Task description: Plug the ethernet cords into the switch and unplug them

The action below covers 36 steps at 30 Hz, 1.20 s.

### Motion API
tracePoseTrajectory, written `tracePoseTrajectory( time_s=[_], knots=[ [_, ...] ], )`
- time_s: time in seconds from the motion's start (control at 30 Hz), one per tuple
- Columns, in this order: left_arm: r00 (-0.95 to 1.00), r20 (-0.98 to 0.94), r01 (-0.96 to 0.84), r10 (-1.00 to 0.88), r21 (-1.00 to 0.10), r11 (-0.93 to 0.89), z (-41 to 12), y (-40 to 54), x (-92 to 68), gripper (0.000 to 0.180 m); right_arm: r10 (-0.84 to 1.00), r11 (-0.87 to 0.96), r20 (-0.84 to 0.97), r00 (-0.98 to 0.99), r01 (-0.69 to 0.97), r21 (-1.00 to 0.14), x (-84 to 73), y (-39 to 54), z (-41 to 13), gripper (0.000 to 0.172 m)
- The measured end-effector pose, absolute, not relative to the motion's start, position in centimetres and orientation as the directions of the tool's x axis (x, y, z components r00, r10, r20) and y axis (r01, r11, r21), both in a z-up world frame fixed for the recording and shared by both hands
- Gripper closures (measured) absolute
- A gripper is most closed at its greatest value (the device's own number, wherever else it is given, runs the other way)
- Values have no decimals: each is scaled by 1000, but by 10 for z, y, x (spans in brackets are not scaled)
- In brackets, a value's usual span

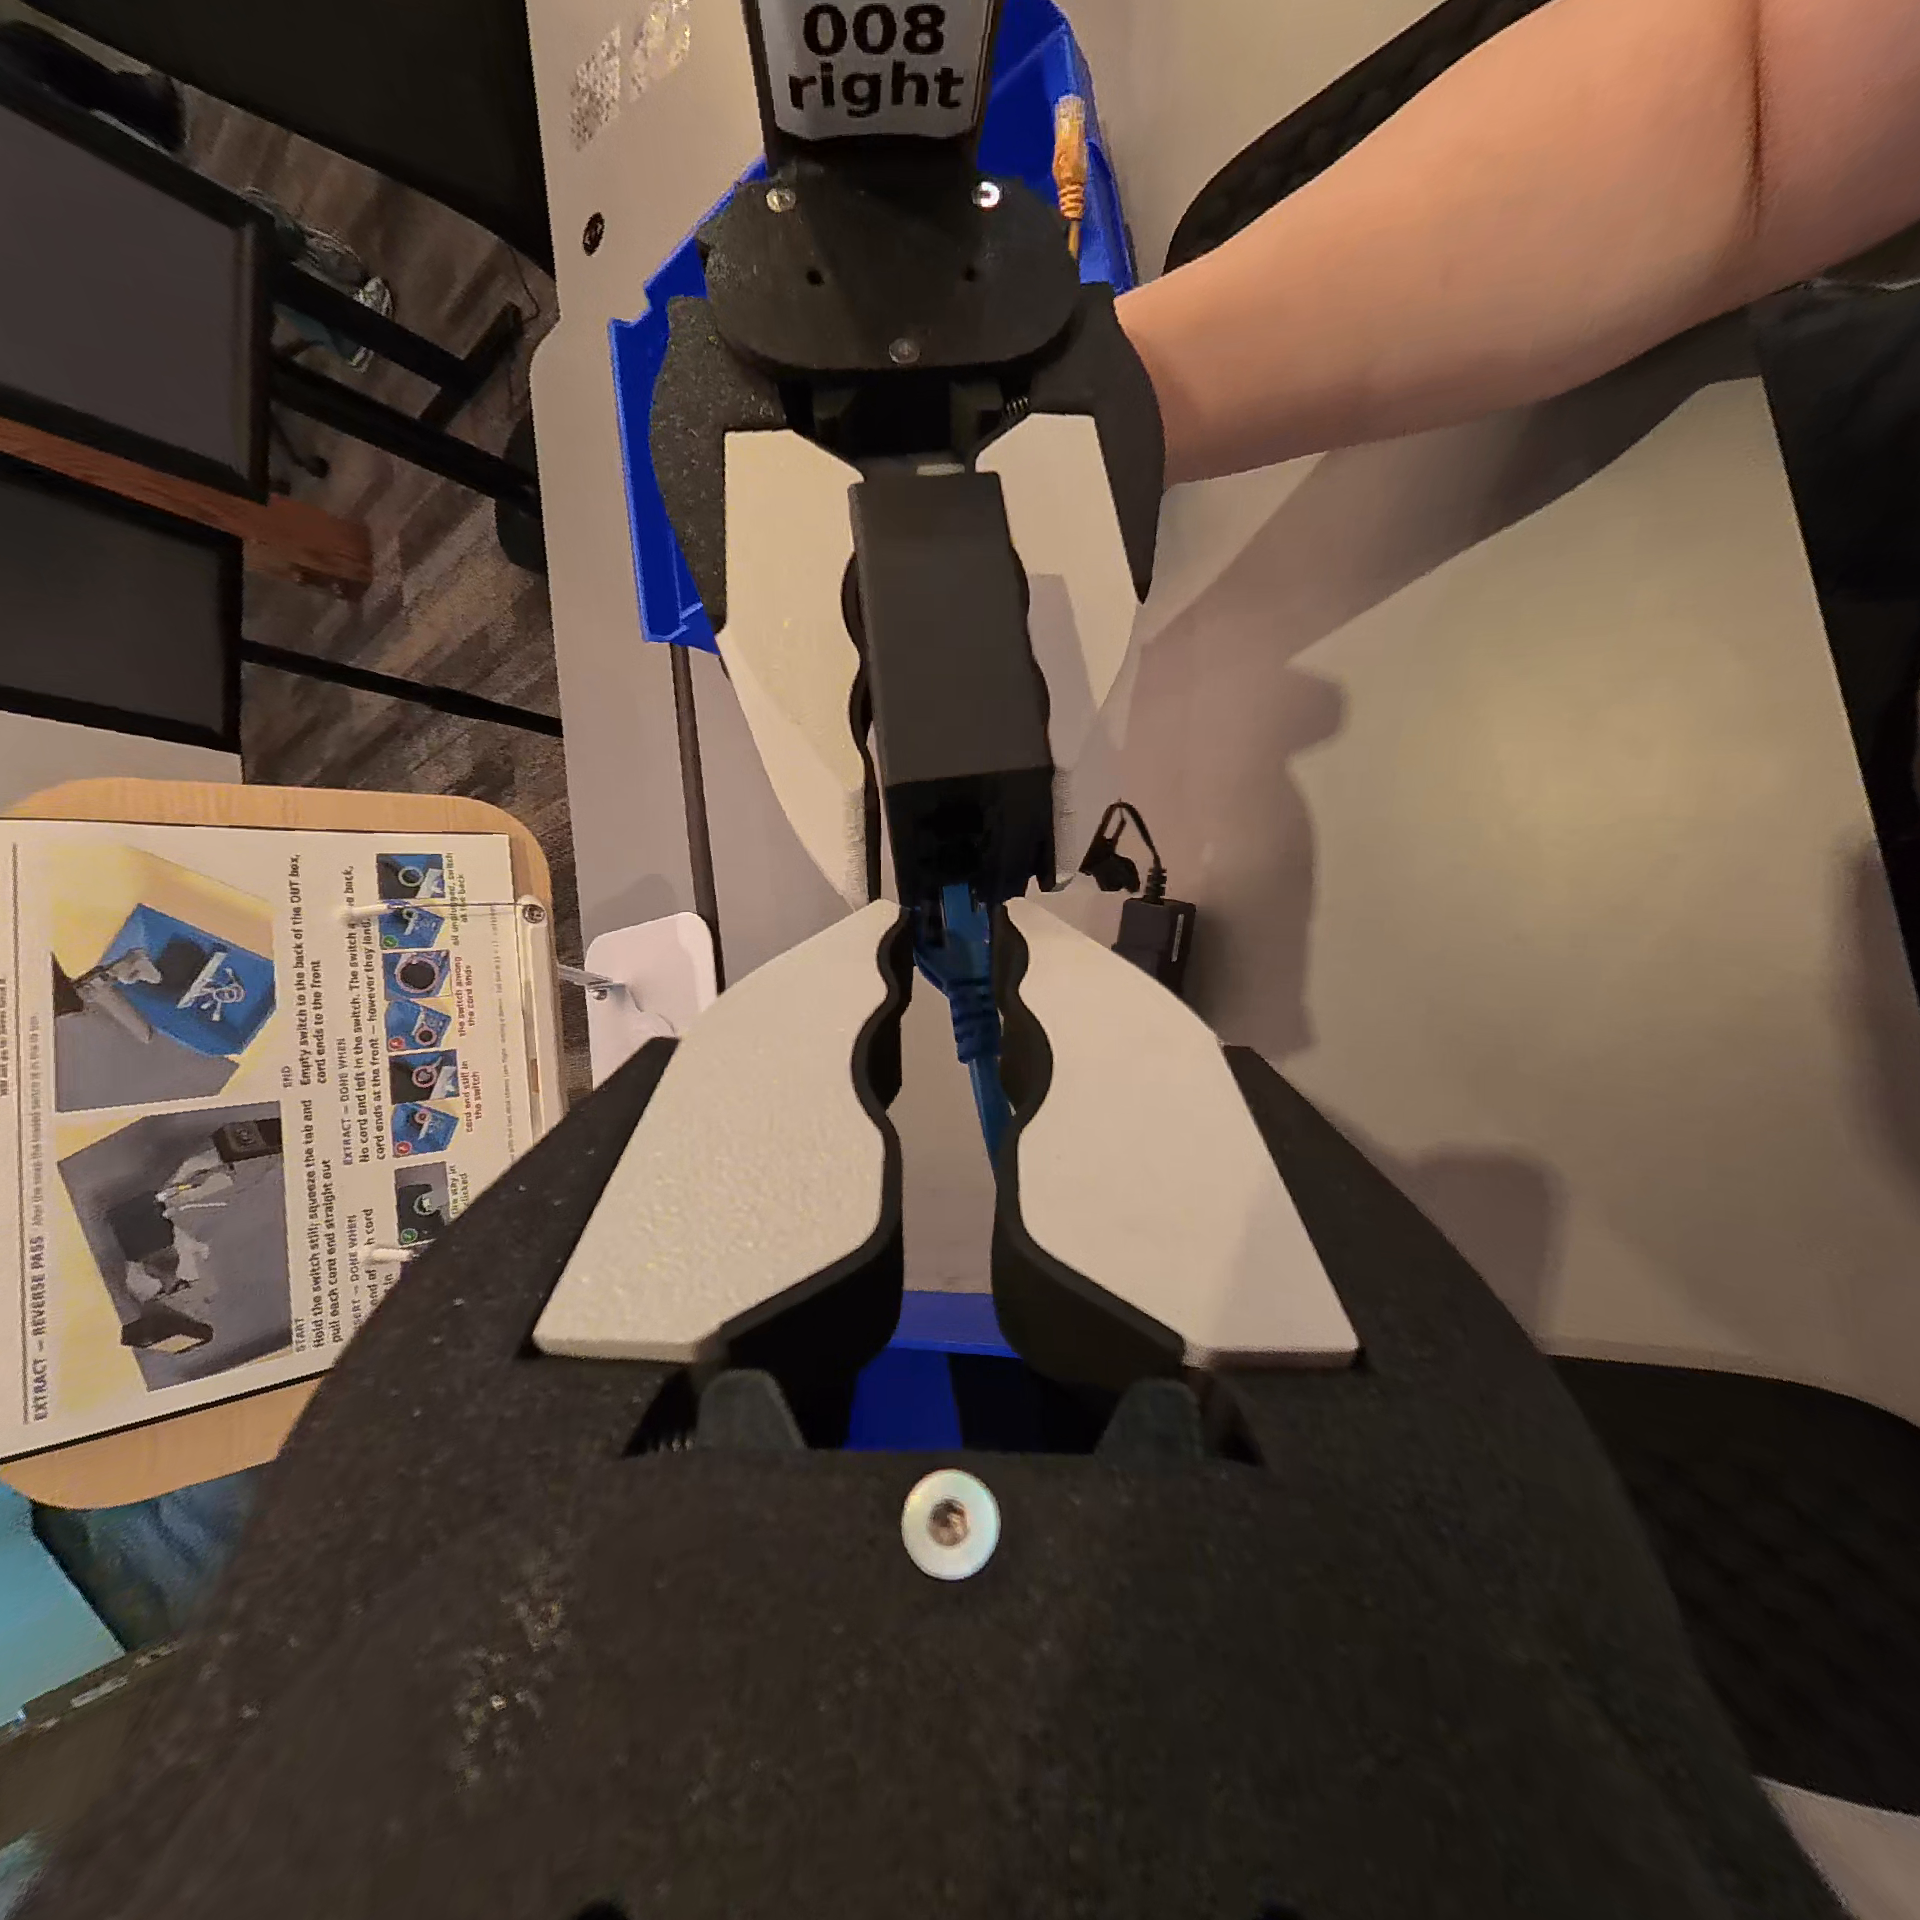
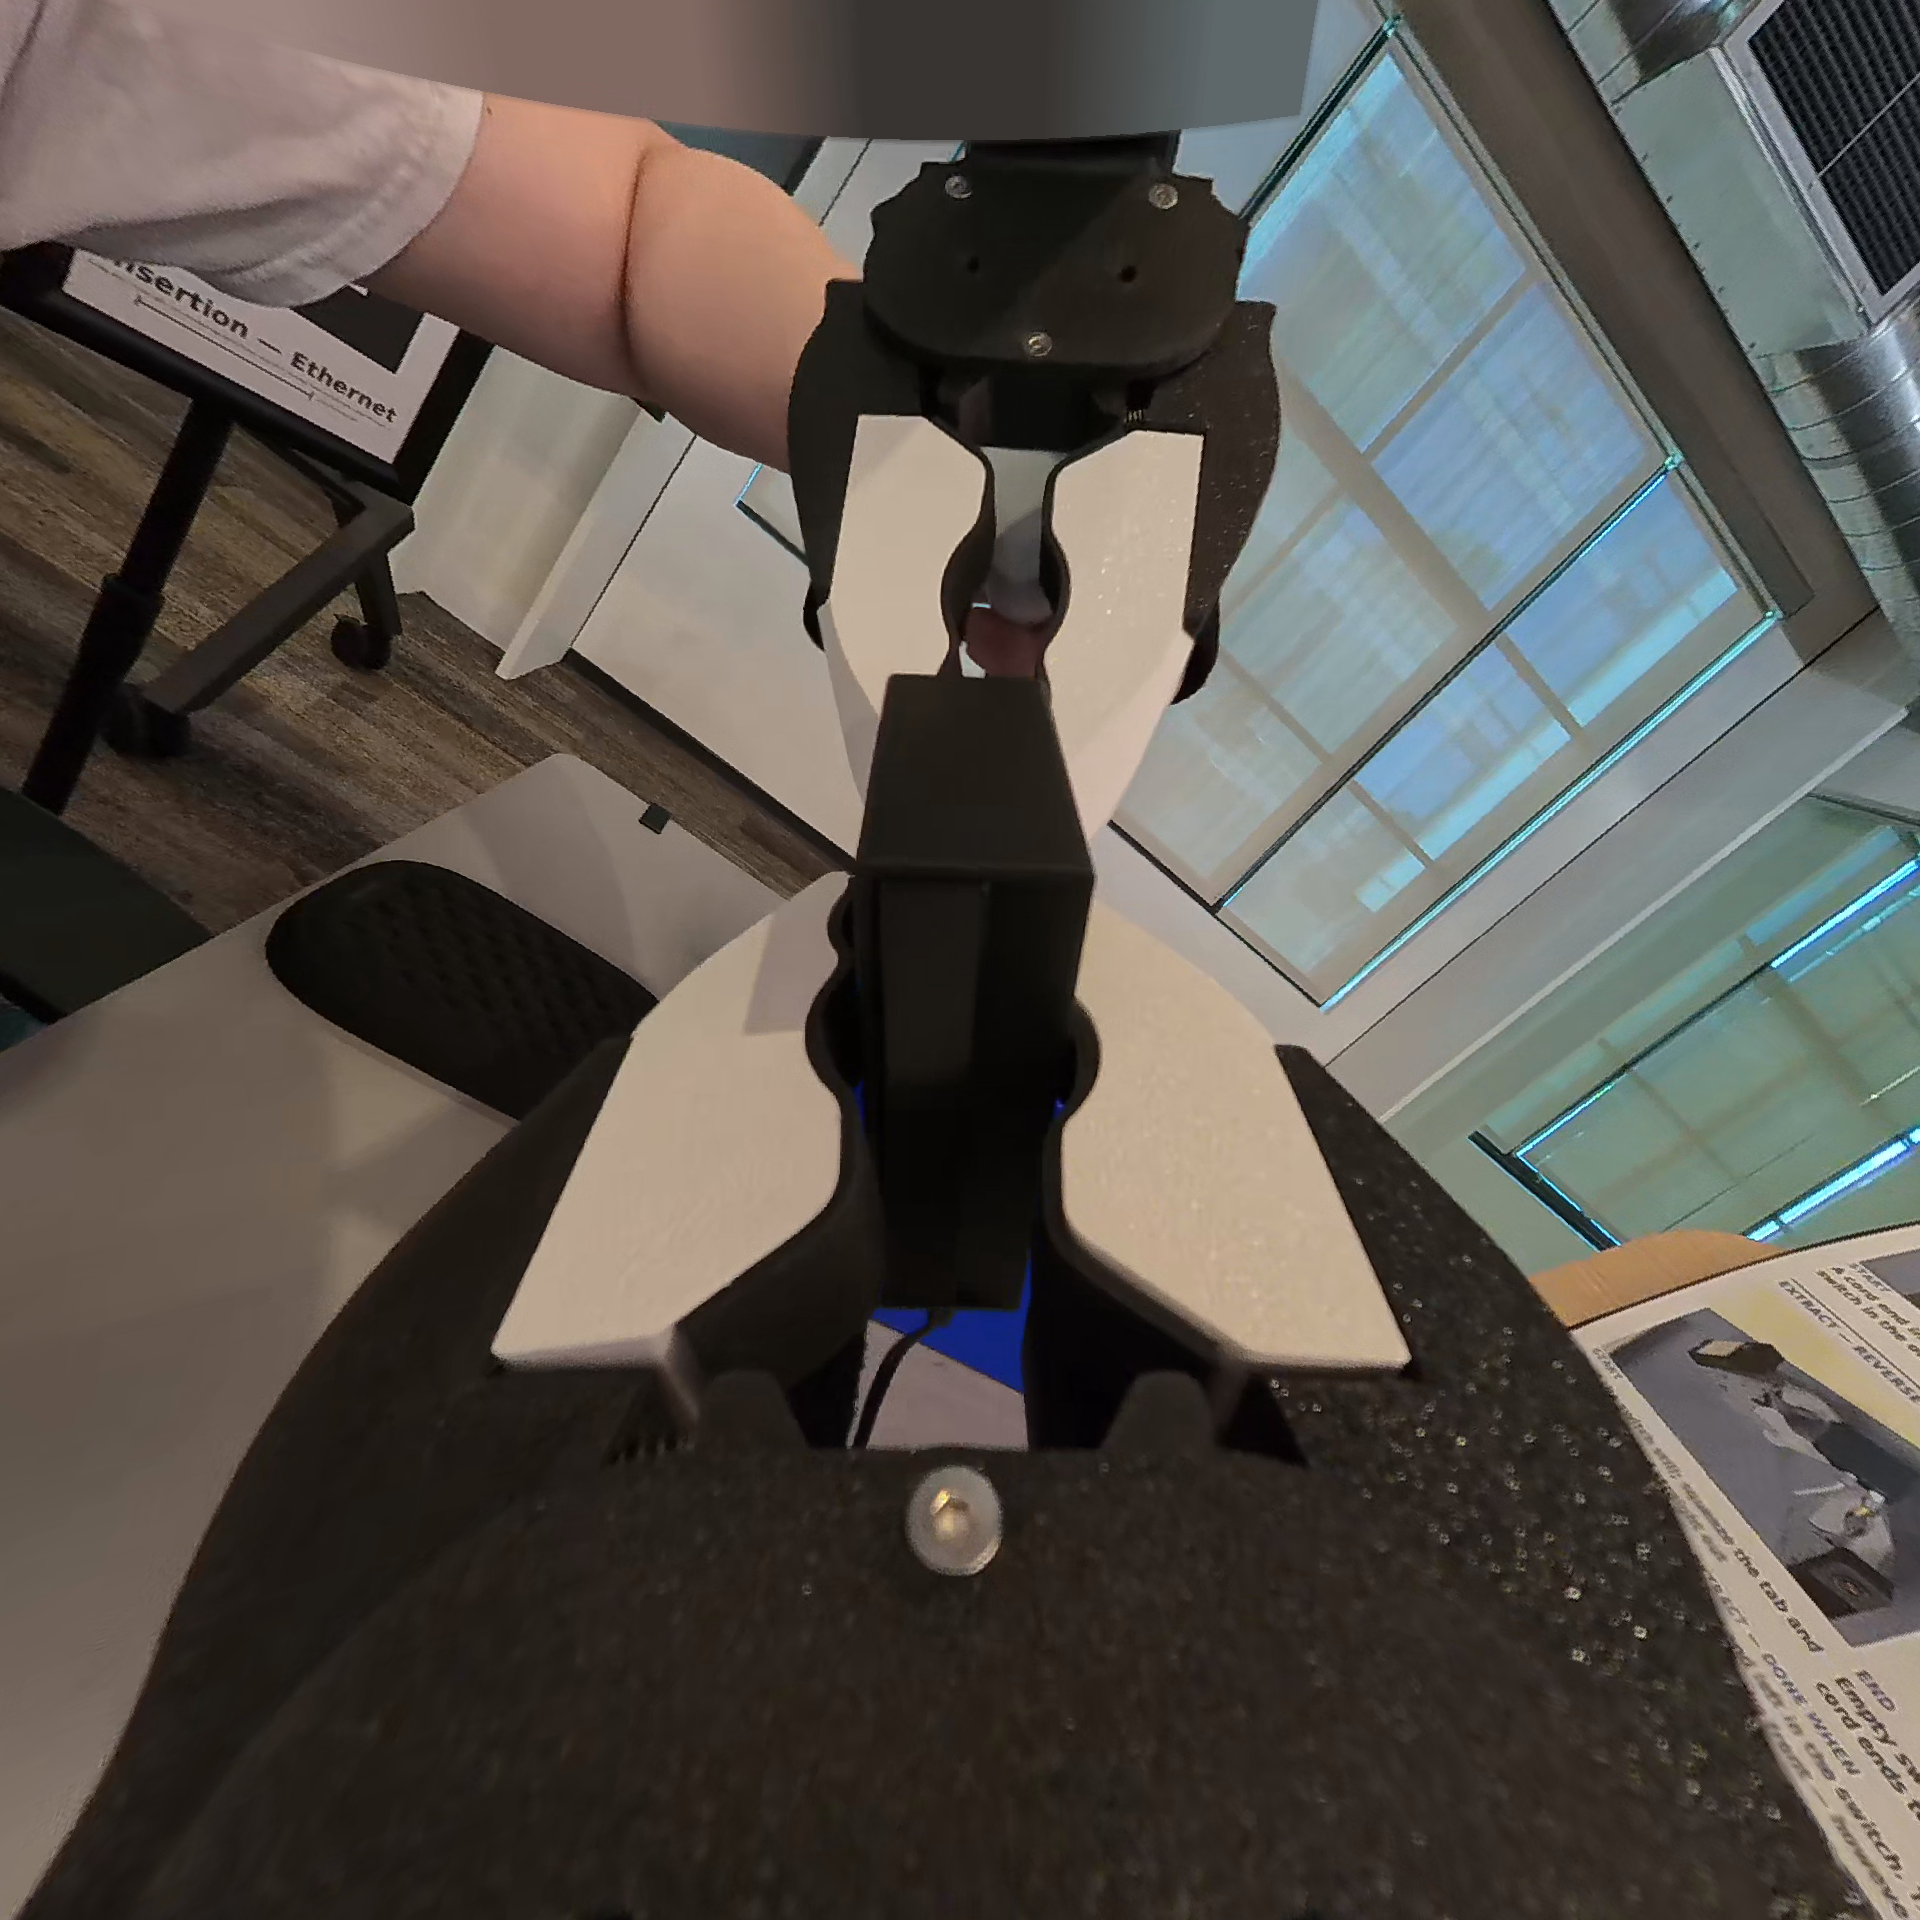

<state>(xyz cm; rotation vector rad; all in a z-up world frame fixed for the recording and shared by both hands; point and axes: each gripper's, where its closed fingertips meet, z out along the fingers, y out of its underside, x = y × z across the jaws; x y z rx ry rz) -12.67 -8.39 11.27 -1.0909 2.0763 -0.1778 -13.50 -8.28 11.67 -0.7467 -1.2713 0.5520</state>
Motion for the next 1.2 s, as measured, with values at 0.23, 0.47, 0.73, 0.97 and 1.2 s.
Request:
tracePoseTrajectory(
  time_s=[0.23, 0.47, 0.73, 0.97, 1.2],
  knots=[
    [-334, -580, -651, -743, -428, 626, 113, -85, -126, 169, 741, 651, 635, 219, 0, -759, -135, -85, 120, 141],
    [-347, -561, -691, -751, -389, 610, 103, -81, -131, 169, 733, 651, 639, 234, 32, -759, -139, -78, 115, 133],
    [-355, -596, -691, -720, -352, 632, 104, -78, -133, 169, 749, 620, 619, 239, 77, -781, -143, -76, 112, 140],
    [-384, -610, -688, -693, -311, 655, 96, -79, -138, 168, 744, 614, 639, 193, 179, -769, -145, -75, 99, 140],
    [-363, -624, -685, -692, -325, 652, 105, -81, -138, 169, 756, 608, 618, 216, 119, -785, -147, -75, 108, 140]
  ],
)
